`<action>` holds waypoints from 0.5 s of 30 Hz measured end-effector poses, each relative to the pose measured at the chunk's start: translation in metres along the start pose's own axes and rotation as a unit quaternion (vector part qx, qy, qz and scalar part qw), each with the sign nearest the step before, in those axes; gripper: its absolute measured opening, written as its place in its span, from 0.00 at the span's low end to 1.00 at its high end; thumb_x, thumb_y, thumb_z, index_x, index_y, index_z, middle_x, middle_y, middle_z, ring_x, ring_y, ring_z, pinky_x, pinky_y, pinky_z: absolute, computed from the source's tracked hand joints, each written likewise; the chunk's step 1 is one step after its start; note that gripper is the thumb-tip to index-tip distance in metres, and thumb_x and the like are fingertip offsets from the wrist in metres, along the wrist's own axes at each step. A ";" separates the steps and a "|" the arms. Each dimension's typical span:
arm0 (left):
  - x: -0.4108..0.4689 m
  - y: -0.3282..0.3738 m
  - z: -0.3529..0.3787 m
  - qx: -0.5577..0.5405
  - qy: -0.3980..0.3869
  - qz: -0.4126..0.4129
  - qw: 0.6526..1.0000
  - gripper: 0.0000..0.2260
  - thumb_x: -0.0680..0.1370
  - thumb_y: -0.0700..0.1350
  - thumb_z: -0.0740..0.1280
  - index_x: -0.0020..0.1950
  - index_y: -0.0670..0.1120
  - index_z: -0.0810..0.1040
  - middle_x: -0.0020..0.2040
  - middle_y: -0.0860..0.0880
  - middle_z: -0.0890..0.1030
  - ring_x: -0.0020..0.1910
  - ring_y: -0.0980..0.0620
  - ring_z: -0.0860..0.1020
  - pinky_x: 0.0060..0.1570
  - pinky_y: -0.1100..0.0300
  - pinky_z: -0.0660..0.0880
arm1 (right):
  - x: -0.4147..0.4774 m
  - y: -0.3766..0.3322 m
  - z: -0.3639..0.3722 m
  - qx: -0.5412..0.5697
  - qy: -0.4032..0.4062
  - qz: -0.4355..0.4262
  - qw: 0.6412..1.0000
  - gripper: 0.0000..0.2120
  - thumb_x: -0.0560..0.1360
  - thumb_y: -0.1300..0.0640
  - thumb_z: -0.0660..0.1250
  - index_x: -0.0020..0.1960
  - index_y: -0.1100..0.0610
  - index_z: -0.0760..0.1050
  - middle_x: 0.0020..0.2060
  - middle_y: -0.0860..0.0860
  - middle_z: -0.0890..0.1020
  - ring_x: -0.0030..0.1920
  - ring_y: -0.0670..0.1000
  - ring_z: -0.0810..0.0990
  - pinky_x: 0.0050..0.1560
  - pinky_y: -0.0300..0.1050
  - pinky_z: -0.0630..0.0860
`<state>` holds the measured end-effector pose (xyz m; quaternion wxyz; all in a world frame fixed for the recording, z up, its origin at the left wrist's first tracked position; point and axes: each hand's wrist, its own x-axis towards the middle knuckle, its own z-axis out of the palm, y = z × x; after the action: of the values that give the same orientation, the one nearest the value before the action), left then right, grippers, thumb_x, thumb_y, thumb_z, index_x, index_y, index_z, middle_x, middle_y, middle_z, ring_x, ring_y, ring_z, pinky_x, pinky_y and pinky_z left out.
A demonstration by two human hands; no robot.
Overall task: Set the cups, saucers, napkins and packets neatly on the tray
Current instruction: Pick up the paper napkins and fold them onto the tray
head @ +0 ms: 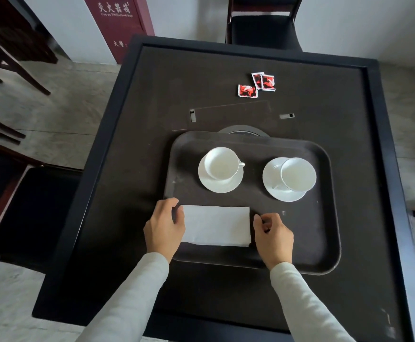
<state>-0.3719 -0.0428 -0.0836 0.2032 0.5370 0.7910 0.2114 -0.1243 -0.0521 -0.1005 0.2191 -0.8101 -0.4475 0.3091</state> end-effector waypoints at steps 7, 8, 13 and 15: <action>0.024 0.008 -0.046 -0.019 0.024 0.056 0.998 0.08 0.80 0.44 0.70 0.58 0.45 0.81 0.52 0.46 0.84 0.41 0.48 0.83 0.43 0.53 0.81 | -0.029 -0.011 -0.046 0.100 0.008 -0.075 0.992 0.07 0.77 0.51 0.72 0.40 0.48 0.79 0.32 0.42 0.83 0.31 0.45 0.81 0.34 0.36 0.77; 0.033 0.013 -0.052 -0.026 0.028 0.069 0.997 0.08 0.79 0.43 0.70 0.58 0.45 0.82 0.51 0.47 0.85 0.38 0.50 0.81 0.41 0.52 0.81 | -0.032 -0.016 -0.055 0.119 0.010 -0.090 0.989 0.07 0.77 0.51 0.72 0.40 0.47 0.79 0.32 0.43 0.83 0.29 0.46 0.81 0.33 0.36 0.77; 0.081 0.061 -0.070 -0.091 0.004 0.125 0.988 0.09 0.80 0.40 0.70 0.59 0.45 0.83 0.53 0.48 0.86 0.46 0.49 0.84 0.46 0.50 0.83 | -0.014 -0.047 -0.104 0.180 0.018 -0.123 0.976 0.06 0.77 0.51 0.72 0.42 0.48 0.80 0.31 0.48 0.83 0.26 0.50 0.81 0.29 0.38 0.77; 0.102 0.088 -0.072 -0.123 -0.024 0.135 0.983 0.10 0.80 0.40 0.69 0.60 0.47 0.83 0.54 0.51 0.86 0.48 0.52 0.83 0.48 0.60 0.81 | 0.006 -0.064 -0.122 0.179 0.018 -0.138 0.974 0.06 0.77 0.52 0.72 0.42 0.48 0.80 0.31 0.47 0.84 0.28 0.48 0.82 0.30 0.36 0.78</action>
<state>-0.3784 0.0734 0.0148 0.2563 0.6144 0.6741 0.3200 -0.0746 -0.0244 0.0251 0.4091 -0.6937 -0.4881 0.3364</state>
